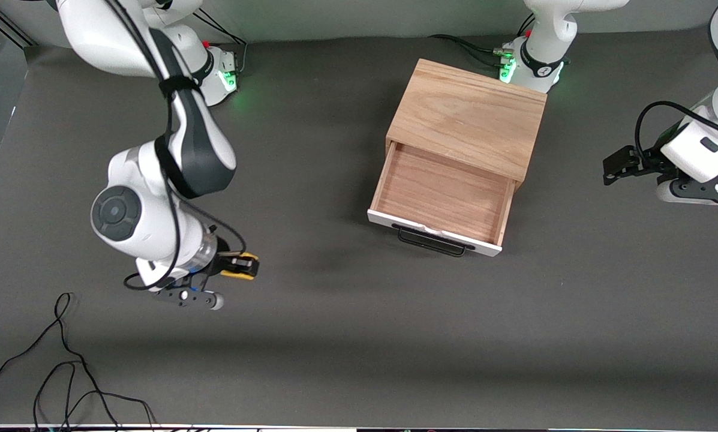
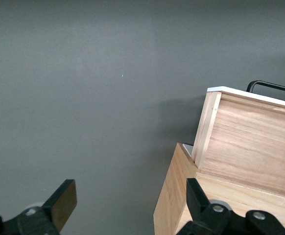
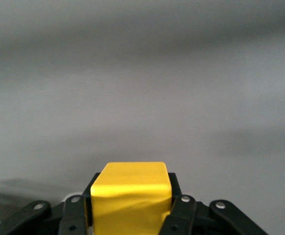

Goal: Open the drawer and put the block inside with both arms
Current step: 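Carry the yellow cube with the right gripper over the open drawer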

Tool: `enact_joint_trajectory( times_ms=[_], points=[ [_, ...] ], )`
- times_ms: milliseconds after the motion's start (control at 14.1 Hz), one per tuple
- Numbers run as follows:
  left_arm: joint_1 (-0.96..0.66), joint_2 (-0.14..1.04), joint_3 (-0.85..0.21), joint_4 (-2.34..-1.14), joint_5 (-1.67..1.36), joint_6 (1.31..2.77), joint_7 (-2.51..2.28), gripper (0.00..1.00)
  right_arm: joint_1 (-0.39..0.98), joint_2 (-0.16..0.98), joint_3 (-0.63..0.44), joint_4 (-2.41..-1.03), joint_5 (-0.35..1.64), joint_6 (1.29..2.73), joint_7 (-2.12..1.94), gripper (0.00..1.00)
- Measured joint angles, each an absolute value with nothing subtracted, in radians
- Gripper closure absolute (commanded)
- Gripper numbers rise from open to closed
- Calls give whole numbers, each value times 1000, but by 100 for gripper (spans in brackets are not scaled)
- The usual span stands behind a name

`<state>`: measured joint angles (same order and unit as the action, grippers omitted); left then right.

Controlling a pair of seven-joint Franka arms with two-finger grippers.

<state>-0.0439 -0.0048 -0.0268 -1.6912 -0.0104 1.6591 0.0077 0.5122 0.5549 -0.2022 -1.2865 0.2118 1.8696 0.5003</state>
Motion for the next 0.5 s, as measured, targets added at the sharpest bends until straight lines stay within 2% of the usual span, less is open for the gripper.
enact_joint_trajectory(
  times_ms=[284, 496],
  points=[
    [-47, -5, -16, -1686, -10, 1659, 8, 0, 598, 589, -137, -1169, 214, 1851, 730, 93],
    [-47, -5, -12, -1680, -10, 1657, 8, 0, 650, 622, -68, -1155, 214, 1954, 885, 93]
  ],
)
